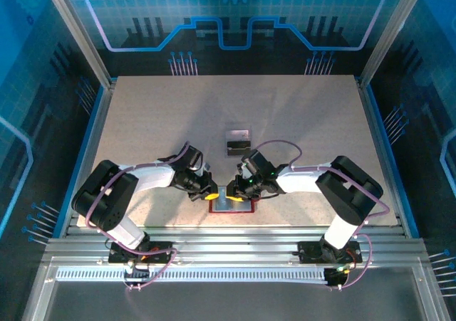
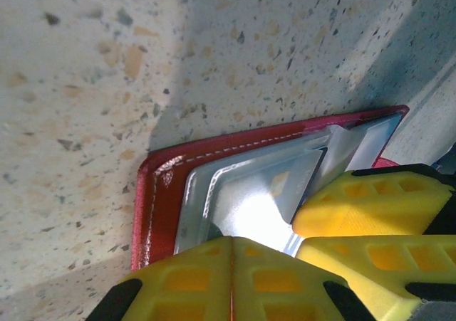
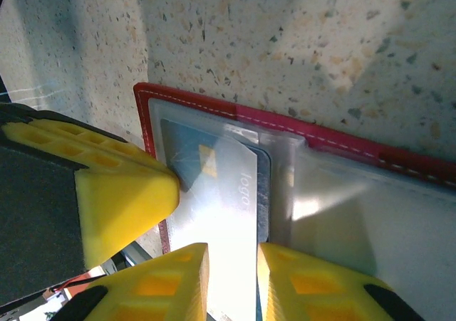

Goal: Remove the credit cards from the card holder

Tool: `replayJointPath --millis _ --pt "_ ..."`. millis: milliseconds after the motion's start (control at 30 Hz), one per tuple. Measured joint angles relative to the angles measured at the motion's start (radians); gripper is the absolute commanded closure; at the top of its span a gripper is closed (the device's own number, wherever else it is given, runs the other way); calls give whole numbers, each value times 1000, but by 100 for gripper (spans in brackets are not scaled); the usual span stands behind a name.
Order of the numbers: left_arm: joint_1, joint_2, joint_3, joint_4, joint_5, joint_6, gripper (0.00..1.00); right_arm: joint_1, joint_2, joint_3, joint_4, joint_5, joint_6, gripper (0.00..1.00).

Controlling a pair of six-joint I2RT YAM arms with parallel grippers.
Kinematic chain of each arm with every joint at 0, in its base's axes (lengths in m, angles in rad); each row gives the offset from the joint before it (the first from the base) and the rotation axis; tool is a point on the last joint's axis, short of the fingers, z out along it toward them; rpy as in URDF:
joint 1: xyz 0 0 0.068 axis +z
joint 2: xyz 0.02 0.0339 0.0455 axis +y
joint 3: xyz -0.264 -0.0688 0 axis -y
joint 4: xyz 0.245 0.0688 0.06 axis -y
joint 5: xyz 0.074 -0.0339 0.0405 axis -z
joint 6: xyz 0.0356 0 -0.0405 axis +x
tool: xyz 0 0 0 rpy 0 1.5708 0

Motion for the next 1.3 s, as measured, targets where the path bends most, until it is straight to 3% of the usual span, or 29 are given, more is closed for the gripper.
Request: replayJointPath --millis 600,867,1300 --pt "0 -27 3 -42 -22 0 92 3 -39 20 -124 71 -42 74" --pt "0 -103 6 -70 -29 0 94 3 -51 20 -96 57 -36 74" --pt "-8 -69 -57 -58 -29 1 97 3 -34 11 -8 17 -3 73"
